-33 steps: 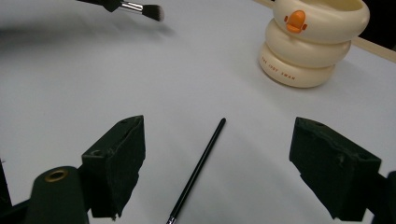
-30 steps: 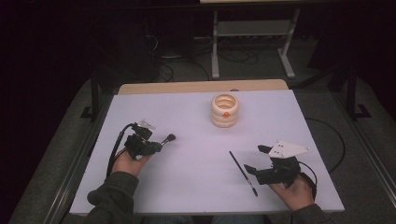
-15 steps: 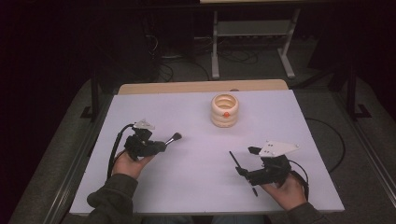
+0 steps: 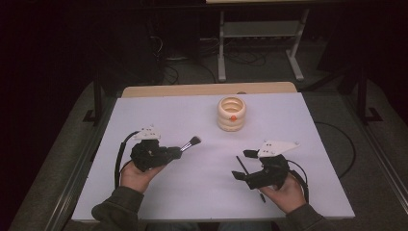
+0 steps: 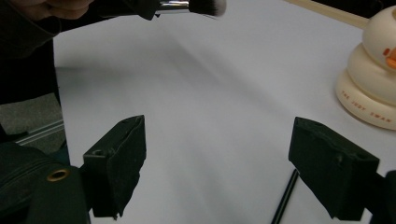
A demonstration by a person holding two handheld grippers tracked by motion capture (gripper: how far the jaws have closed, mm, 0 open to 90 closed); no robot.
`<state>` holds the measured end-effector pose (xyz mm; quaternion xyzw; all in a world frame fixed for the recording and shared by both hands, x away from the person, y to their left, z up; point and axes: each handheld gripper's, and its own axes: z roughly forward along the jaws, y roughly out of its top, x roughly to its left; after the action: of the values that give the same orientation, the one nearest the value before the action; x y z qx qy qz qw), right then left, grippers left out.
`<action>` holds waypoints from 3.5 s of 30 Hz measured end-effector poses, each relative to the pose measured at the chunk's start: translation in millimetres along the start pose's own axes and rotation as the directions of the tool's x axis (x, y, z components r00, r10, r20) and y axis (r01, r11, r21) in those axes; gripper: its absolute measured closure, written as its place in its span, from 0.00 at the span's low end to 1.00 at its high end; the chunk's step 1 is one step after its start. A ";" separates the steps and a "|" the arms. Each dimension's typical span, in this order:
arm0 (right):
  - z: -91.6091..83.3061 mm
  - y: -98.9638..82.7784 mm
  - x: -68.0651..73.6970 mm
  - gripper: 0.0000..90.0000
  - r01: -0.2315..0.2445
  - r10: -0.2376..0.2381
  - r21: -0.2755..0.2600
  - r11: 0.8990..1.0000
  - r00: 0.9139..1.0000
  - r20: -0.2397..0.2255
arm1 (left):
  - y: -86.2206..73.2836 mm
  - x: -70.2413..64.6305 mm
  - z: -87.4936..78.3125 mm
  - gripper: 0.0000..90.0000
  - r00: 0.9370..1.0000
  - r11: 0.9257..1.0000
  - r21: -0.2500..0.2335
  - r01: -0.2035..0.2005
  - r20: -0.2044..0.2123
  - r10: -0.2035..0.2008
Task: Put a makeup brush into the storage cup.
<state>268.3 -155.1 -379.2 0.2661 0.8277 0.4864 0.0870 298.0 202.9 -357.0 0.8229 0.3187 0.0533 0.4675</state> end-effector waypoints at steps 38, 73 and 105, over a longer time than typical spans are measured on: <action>29.3 35.8 11.8 0.42 -0.099 0.065 -0.076 0.992 0.931 -0.360 | -10.5 -39.0 12.5 0.88 0.920 0.959 -0.246 -0.144 0.325 0.221; 16.0 45.6 9.0 0.87 0.021 -0.006 0.034 0.999 0.915 -0.403 | -2.3 -51.7 38.8 0.72 0.877 0.935 0.053 -0.351 0.368 0.309; 15.7 51.3 14.6 0.86 -0.038 -0.006 -0.111 0.993 0.930 -0.368 | 5.7 -54.9 38.0 0.88 0.898 0.949 -0.051 -0.312 0.311 0.312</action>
<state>280.6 -115.8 -341.9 0.1715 0.7973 0.5757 -0.0583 272.0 141.5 -362.0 0.8611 0.1039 -0.0046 0.4977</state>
